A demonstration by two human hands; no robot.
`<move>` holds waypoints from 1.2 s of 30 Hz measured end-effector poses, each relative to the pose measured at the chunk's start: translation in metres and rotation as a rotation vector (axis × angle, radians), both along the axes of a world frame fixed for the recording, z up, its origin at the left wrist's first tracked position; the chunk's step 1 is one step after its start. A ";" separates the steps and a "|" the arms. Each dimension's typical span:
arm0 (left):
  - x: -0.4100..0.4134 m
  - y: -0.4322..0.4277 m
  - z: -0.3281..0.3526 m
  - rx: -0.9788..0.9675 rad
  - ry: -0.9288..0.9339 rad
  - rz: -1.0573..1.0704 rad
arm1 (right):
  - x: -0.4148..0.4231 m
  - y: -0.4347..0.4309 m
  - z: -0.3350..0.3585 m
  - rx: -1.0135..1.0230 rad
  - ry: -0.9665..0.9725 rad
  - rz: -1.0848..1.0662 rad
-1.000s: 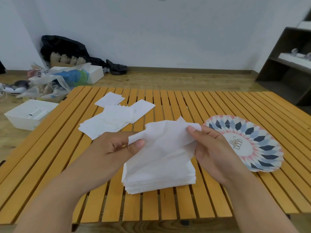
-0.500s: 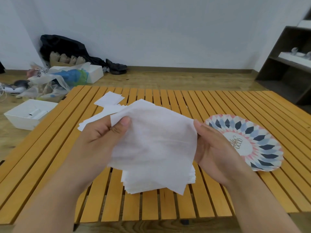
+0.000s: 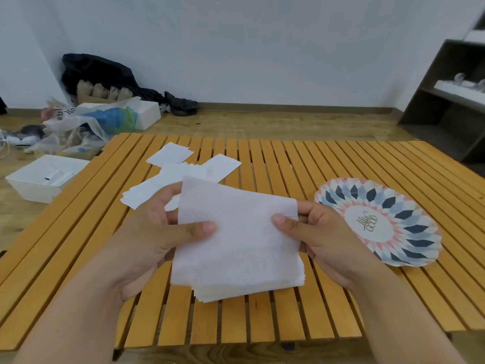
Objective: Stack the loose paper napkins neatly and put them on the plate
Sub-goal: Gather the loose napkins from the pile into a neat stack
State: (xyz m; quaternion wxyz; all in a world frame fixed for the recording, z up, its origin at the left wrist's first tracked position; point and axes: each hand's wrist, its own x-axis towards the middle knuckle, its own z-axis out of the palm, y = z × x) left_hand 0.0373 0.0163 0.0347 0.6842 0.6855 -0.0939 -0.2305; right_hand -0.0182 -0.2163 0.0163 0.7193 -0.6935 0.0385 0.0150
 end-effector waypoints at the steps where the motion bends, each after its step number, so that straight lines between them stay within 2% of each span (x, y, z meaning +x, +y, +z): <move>1: 0.001 -0.002 0.001 0.012 -0.026 0.041 | 0.000 0.000 0.000 -0.003 -0.006 -0.016; 5: -0.002 -0.009 0.005 0.030 -0.202 0.141 | 0.003 0.003 0.000 -0.152 -0.048 -0.130; 10: -0.001 -0.011 0.002 0.159 -0.394 0.226 | 0.003 0.005 0.001 -0.282 -0.216 -0.241; 23: 0.003 -0.007 -0.008 0.331 -0.583 0.289 | 0.007 0.001 -0.009 -0.518 -0.308 -0.234; 25: 0.004 -0.006 -0.007 0.324 -0.591 0.267 | 0.008 0.001 -0.009 -0.550 -0.318 -0.247; 27: 0.005 -0.006 -0.008 0.299 -0.569 0.245 | 0.008 0.000 -0.008 -0.470 -0.284 -0.250; 29: 0.004 -0.007 -0.007 0.229 -0.473 0.210 | 0.007 0.001 -0.007 -0.322 -0.192 -0.222; 31: 0.004 -0.010 -0.010 0.156 -0.331 0.172 | 0.007 0.003 -0.009 -0.261 -0.110 -0.224; 33: 0.005 -0.014 -0.017 0.151 -0.226 0.183 | 0.011 0.005 -0.014 -0.288 -0.062 -0.261; 36: 0.012 -0.020 -0.033 0.221 -0.184 0.235 | 0.019 0.006 -0.025 -0.381 -0.025 -0.315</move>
